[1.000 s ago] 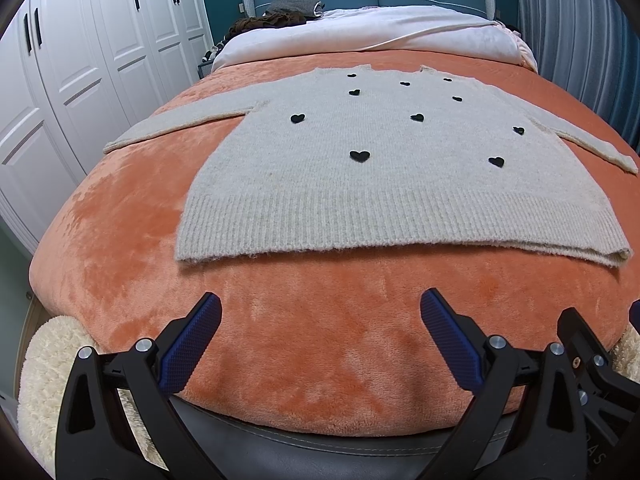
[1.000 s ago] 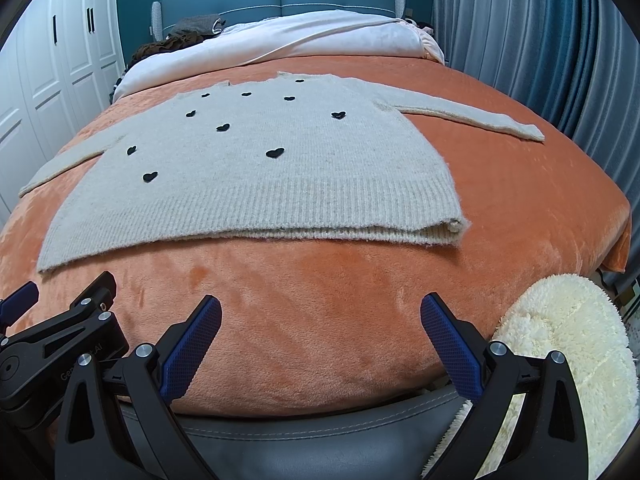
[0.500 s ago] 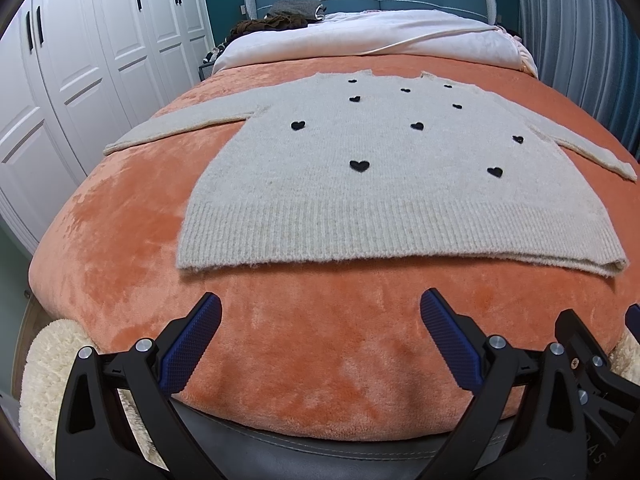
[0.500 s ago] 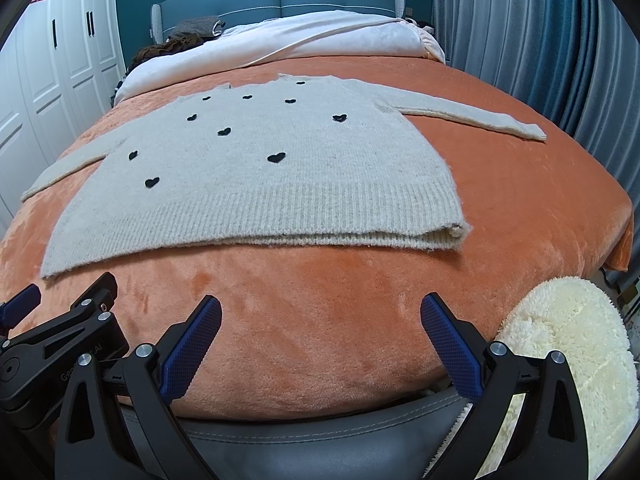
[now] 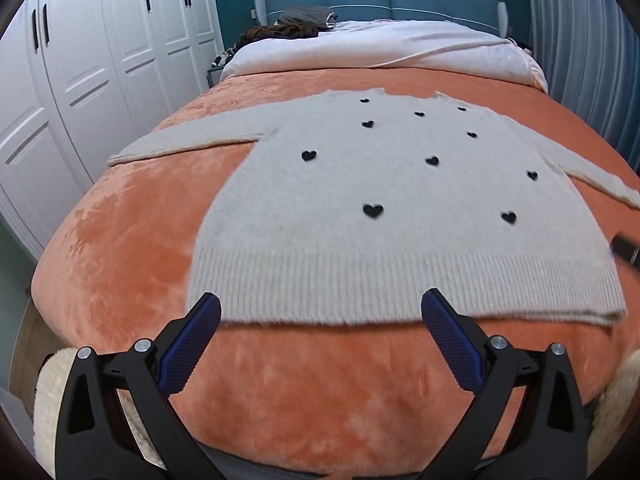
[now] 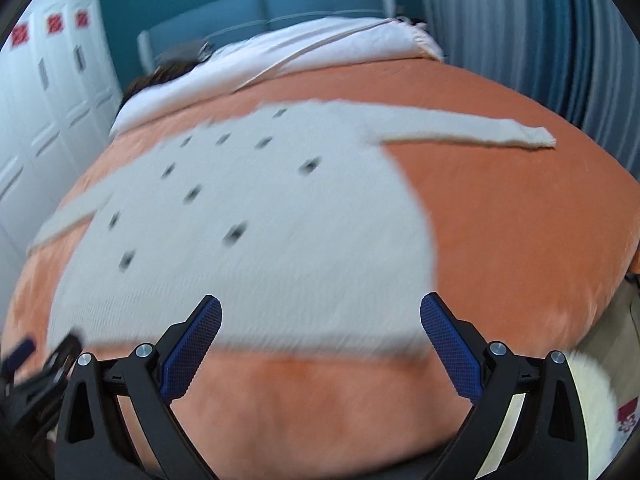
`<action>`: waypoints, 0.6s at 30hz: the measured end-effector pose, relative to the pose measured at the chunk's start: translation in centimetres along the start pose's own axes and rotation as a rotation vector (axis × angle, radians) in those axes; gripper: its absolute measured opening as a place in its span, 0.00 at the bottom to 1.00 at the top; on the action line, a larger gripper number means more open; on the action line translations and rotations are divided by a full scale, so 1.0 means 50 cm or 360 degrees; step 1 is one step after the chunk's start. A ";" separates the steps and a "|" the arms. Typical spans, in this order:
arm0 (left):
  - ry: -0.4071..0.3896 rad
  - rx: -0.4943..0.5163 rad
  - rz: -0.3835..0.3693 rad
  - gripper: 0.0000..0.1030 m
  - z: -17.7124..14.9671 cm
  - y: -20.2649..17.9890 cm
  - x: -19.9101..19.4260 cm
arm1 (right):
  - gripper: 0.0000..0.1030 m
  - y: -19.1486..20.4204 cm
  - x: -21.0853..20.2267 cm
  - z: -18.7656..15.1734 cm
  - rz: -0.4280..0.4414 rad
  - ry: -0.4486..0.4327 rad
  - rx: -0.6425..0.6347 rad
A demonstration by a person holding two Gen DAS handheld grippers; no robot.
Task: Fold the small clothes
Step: 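Grasp the sweater sleeve cuff with the right gripper and lift it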
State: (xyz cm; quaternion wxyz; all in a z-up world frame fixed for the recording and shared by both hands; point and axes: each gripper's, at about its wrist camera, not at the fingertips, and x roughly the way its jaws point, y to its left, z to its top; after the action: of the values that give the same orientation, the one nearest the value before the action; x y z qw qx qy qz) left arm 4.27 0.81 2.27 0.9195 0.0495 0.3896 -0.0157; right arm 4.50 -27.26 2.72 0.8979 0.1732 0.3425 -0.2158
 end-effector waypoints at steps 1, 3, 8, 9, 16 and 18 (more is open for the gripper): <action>0.0008 -0.0006 0.0001 0.95 0.010 0.003 0.007 | 0.95 -0.042 0.023 0.037 -0.0022 0.0003 0.0086; 0.0020 -0.0013 0.0005 0.95 0.029 0.005 0.022 | 0.95 -0.144 0.086 0.118 -0.0063 0.0032 0.0296; 0.0027 -0.0010 0.0031 0.95 0.058 -0.001 0.058 | 0.95 -0.396 0.250 0.285 -0.0302 0.0032 0.0721; 0.0035 -0.0005 0.0036 0.95 0.063 -0.004 0.066 | 0.95 -0.431 0.277 0.307 -0.0347 0.0030 0.0769; 0.0089 0.0025 0.0073 0.95 0.098 -0.015 0.130 | 0.64 -0.544 0.418 0.384 -0.0430 0.0099 0.1024; 0.0083 0.0010 0.0053 0.95 0.115 -0.012 0.145 | 0.11 -0.504 0.435 0.429 -0.0303 0.0108 0.0925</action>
State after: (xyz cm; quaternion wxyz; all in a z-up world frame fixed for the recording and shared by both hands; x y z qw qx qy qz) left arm 13.41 -0.32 0.99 0.9090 0.0593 0.4125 -0.0002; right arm 17.97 -64.29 -1.24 0.7745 0.3969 0.3108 -0.3821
